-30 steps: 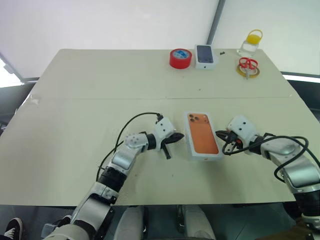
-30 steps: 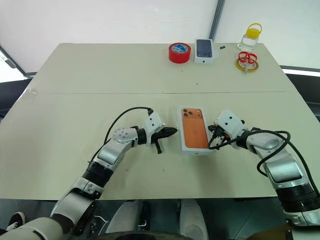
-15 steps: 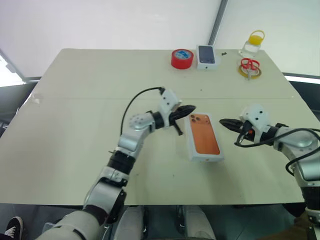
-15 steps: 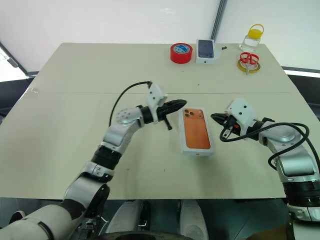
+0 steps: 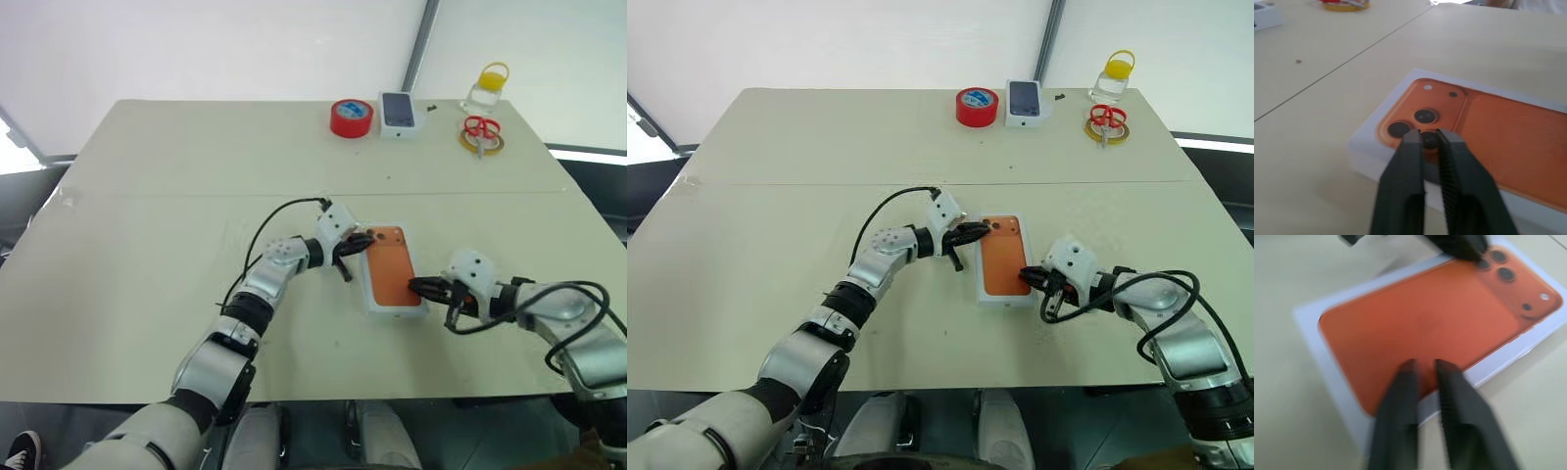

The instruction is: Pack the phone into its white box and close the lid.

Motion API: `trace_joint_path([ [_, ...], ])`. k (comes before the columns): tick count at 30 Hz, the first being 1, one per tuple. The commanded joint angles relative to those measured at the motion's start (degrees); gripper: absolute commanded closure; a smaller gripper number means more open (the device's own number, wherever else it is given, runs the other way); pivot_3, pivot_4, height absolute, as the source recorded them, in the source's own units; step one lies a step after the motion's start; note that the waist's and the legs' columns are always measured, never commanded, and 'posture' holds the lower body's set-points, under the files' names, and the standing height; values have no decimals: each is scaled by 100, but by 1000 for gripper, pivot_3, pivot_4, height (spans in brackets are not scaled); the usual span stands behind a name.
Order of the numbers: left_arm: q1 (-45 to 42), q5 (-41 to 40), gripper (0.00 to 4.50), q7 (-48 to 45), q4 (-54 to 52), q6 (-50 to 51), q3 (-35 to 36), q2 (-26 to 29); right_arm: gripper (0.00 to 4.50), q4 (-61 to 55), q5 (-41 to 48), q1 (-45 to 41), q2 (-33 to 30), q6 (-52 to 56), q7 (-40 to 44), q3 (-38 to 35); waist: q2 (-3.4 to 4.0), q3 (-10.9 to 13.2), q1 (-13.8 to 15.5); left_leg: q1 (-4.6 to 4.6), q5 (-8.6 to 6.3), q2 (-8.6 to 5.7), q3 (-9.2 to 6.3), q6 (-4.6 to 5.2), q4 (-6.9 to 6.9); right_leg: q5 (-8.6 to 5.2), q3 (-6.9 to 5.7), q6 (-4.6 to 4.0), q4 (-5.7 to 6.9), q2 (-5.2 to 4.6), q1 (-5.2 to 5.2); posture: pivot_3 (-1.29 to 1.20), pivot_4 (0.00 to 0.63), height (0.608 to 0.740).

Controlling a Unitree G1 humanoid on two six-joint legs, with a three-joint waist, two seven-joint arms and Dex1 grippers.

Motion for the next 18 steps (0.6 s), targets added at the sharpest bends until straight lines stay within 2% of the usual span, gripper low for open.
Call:
trace_joint_path([
  [1, 233, -399, 2056, -128, -860, 198, 428, 326, 2000, 77, 496, -383, 151, 141, -98, -566, 4, 2, 0, -8, 0, 0, 0, 0, -1, 1, 0, 1, 3, 0, -9, 0, 150, 740],
  [5, 654, -819, 100, -307, -1595, 657, 918, 1002, 38, 294, 853, -492, 203, 94, 106, -936, 6, 4, 16, -25, 1, 0, -5, -1, -2, 12, -1, 17, 7, 0, -24, 0, 150, 740],
  [8, 975, -897, 100, -357, -1718, 1000, 1156, 1562, 38, 689, 813, -480, 218, -284, 261, -1066, 9, 2, 5, -23, 1, -2, -3, -1, -2, 12, 0, 17, 7, -2, -22, 0, 150, 740],
  [11, 1505, -1127, 100, -523, -2343, 978, 1444, 2018, 38, 1014, 637, -443, 173, -737, 382, -1068, 12, 2, -5, -18, 1, -3, 1, -1, -3, 12, 1, 17, 6, -2, -18, 0, 150, 740],
  [18, 2665, -1574, 100, -541, -3160, 835, 2180, 2581, 38, 1482, 446, -462, 81, -1109, 611, -977, 17, 1, 0, -17, 3, -3, 2, -7, -3, 8, 1, 7, 7, -9, -19, 0, 150, 740],
])
